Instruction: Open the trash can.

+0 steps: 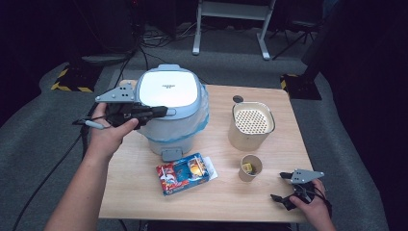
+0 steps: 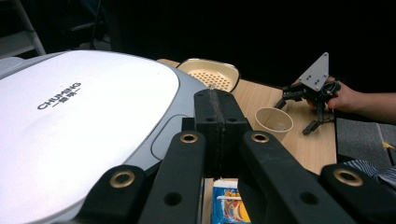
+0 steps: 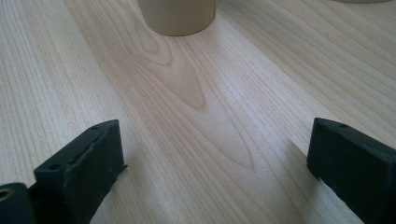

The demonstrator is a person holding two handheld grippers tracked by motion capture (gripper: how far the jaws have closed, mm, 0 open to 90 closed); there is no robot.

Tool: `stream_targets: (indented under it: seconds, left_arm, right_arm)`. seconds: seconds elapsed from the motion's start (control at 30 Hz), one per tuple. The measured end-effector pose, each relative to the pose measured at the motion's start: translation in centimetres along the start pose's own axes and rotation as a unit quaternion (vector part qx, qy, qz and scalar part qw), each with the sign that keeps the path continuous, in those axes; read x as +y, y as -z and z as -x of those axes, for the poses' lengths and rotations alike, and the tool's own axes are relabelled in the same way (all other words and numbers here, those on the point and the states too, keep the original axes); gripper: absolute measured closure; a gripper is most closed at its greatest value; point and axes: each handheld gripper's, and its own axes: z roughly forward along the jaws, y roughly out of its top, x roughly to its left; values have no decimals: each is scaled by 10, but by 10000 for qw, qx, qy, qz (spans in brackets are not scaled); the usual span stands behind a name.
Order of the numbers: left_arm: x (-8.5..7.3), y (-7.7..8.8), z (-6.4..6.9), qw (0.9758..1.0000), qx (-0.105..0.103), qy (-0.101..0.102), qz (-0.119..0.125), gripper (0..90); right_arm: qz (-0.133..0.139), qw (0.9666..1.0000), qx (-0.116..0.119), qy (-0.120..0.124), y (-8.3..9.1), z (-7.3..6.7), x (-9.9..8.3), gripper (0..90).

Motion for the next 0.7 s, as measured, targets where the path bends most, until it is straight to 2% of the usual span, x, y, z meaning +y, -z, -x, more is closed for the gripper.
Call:
stream_targets:
  seconds: [0.13,0.27,0.4,0.47,0.53,0.7]
  left_arm:
    - [-1,-1,-5,10000,5,-72,-58,884]
    - [-3,-3,-8,9999,64,-53,-80,889]
    - [-3,-9,-9,9997,171,-51,-151,890]
    - [-4,-11,-10,9992,282,-33,-294,890]
    - [-5,-12,-10,9989,341,-26,-328,888]
    - [-4,-12,-10,9986,379,-16,-369,894]
  right_arm:
    - [2,10000,1,4,0,0,0,37]
    - [1,10000,1,2,0,0,0,37]
    - [1,10000,-1,8,0,0,0,37]
    - [1,10000,1,7,0,0,0,37]
    - [2,10000,0,7,0,0,0,37]
    - [1,10000,1,5,0,0,0,37]
